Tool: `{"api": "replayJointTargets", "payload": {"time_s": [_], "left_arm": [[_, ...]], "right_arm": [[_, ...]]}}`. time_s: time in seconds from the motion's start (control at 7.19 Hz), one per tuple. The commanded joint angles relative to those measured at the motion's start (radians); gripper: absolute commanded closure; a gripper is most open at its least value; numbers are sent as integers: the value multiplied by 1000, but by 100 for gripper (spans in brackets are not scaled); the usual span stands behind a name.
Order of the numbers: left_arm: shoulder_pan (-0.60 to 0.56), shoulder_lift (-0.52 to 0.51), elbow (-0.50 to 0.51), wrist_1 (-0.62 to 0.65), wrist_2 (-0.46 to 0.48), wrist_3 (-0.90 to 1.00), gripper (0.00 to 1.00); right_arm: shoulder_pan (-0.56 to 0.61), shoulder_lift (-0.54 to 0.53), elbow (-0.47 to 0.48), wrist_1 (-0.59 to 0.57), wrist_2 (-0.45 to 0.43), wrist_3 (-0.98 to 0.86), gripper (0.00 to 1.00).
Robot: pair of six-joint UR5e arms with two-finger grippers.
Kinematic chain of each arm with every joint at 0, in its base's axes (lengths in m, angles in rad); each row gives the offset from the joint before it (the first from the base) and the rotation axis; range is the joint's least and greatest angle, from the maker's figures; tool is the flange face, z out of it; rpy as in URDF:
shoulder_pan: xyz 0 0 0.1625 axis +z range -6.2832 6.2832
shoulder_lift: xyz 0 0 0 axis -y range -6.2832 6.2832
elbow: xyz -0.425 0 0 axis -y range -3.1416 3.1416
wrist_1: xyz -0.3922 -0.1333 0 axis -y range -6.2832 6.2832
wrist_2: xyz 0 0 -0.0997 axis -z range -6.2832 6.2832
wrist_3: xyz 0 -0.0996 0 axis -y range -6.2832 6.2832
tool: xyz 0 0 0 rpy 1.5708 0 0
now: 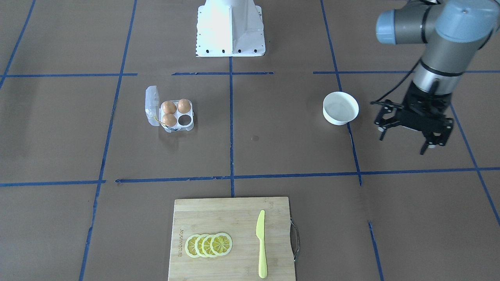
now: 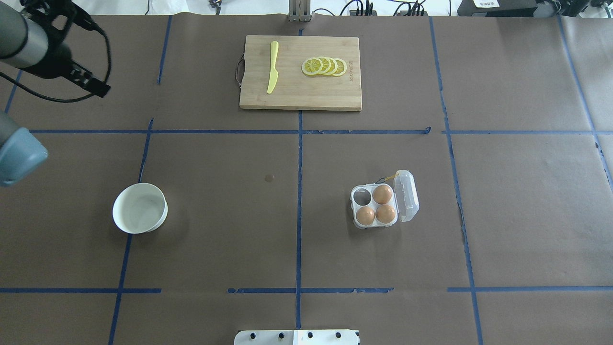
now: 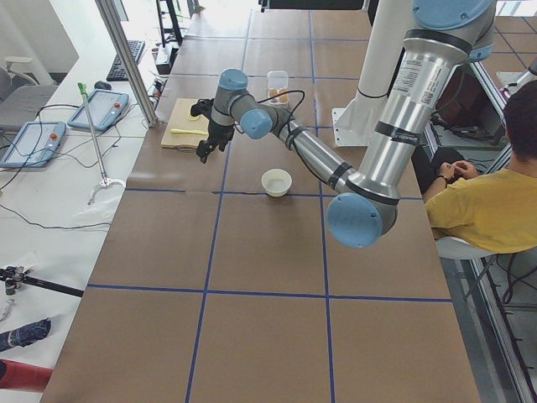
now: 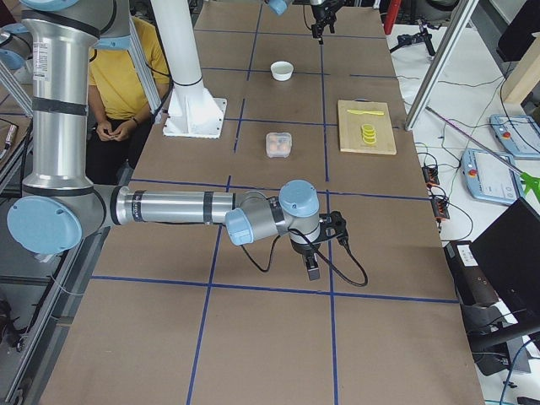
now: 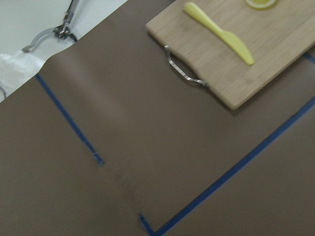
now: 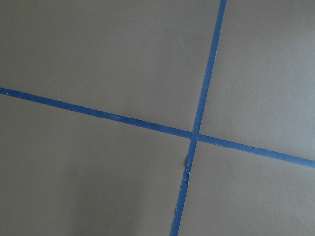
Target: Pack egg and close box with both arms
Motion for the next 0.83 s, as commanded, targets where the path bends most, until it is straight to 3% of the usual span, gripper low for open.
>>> {"api": "replayJointTargets", "payload": {"time_s": [0.0, 0.14, 0.28, 0.7], "left_arm": [[-260, 36, 64, 146, -48, 357, 0], [-348, 132, 92, 141, -69, 457, 0], [-461, 188, 157, 133, -191, 464, 0], [-582, 384, 189, 57, -426, 467, 0]], "right_arm": [[0, 1, 1, 0, 7, -9, 0], [0, 1, 2, -1, 8, -4, 0], [0, 0, 2, -1, 25, 1, 0], [-2, -12, 4, 2, 35, 33, 0]]}}
